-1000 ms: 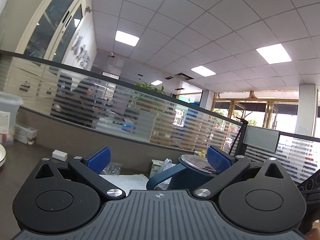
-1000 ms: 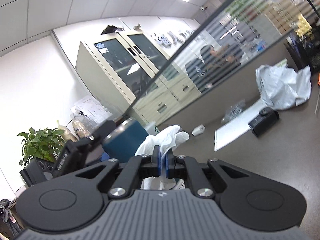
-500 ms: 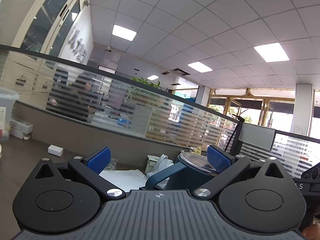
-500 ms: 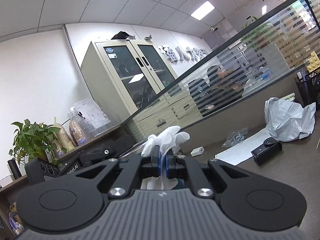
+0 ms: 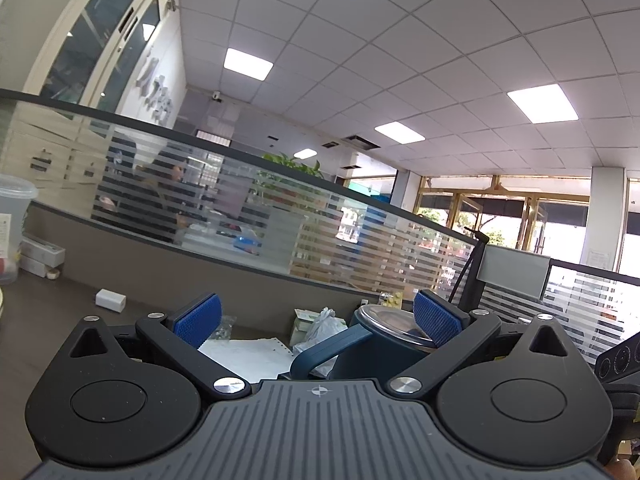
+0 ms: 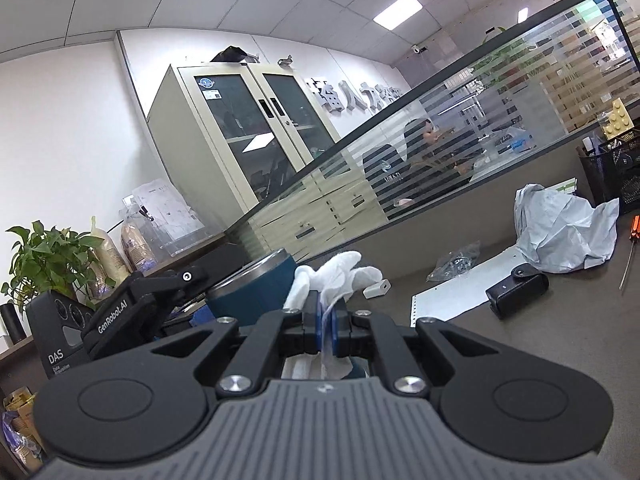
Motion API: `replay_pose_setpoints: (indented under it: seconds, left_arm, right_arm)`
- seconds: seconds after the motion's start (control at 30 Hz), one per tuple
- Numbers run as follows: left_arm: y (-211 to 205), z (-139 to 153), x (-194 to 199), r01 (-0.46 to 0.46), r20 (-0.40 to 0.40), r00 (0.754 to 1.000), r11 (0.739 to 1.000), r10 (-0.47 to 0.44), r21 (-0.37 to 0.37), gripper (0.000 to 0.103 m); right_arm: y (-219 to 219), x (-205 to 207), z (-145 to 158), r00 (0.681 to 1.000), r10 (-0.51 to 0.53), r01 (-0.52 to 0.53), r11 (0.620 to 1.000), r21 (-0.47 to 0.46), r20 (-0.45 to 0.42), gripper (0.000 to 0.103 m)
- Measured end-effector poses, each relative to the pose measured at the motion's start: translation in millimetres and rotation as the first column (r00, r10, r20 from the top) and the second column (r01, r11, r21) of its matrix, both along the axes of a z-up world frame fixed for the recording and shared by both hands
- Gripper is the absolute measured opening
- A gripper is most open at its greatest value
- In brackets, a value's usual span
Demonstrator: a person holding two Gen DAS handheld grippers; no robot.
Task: Clean container
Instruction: 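Tilt the thermos with the left gripper while the right gripper's tissue wipes its base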
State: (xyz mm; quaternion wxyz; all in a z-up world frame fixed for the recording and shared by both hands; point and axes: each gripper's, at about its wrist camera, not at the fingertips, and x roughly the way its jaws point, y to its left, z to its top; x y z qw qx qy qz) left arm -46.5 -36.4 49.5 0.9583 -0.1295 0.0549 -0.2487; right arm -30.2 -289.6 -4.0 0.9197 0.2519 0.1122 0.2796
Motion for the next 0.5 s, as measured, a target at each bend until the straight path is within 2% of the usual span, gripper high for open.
replay_pose_setpoints:
  seconds: [0.5]
  left_arm:
    - [-0.4,0.7,1.6,-0.003,0.0,1.0,1.0,0.003,0.006,0.103]
  right_arm:
    - [2.5,4.4,-10.1,0.998,0.004,-0.005,1.0,-0.018,-0.067,0.008]
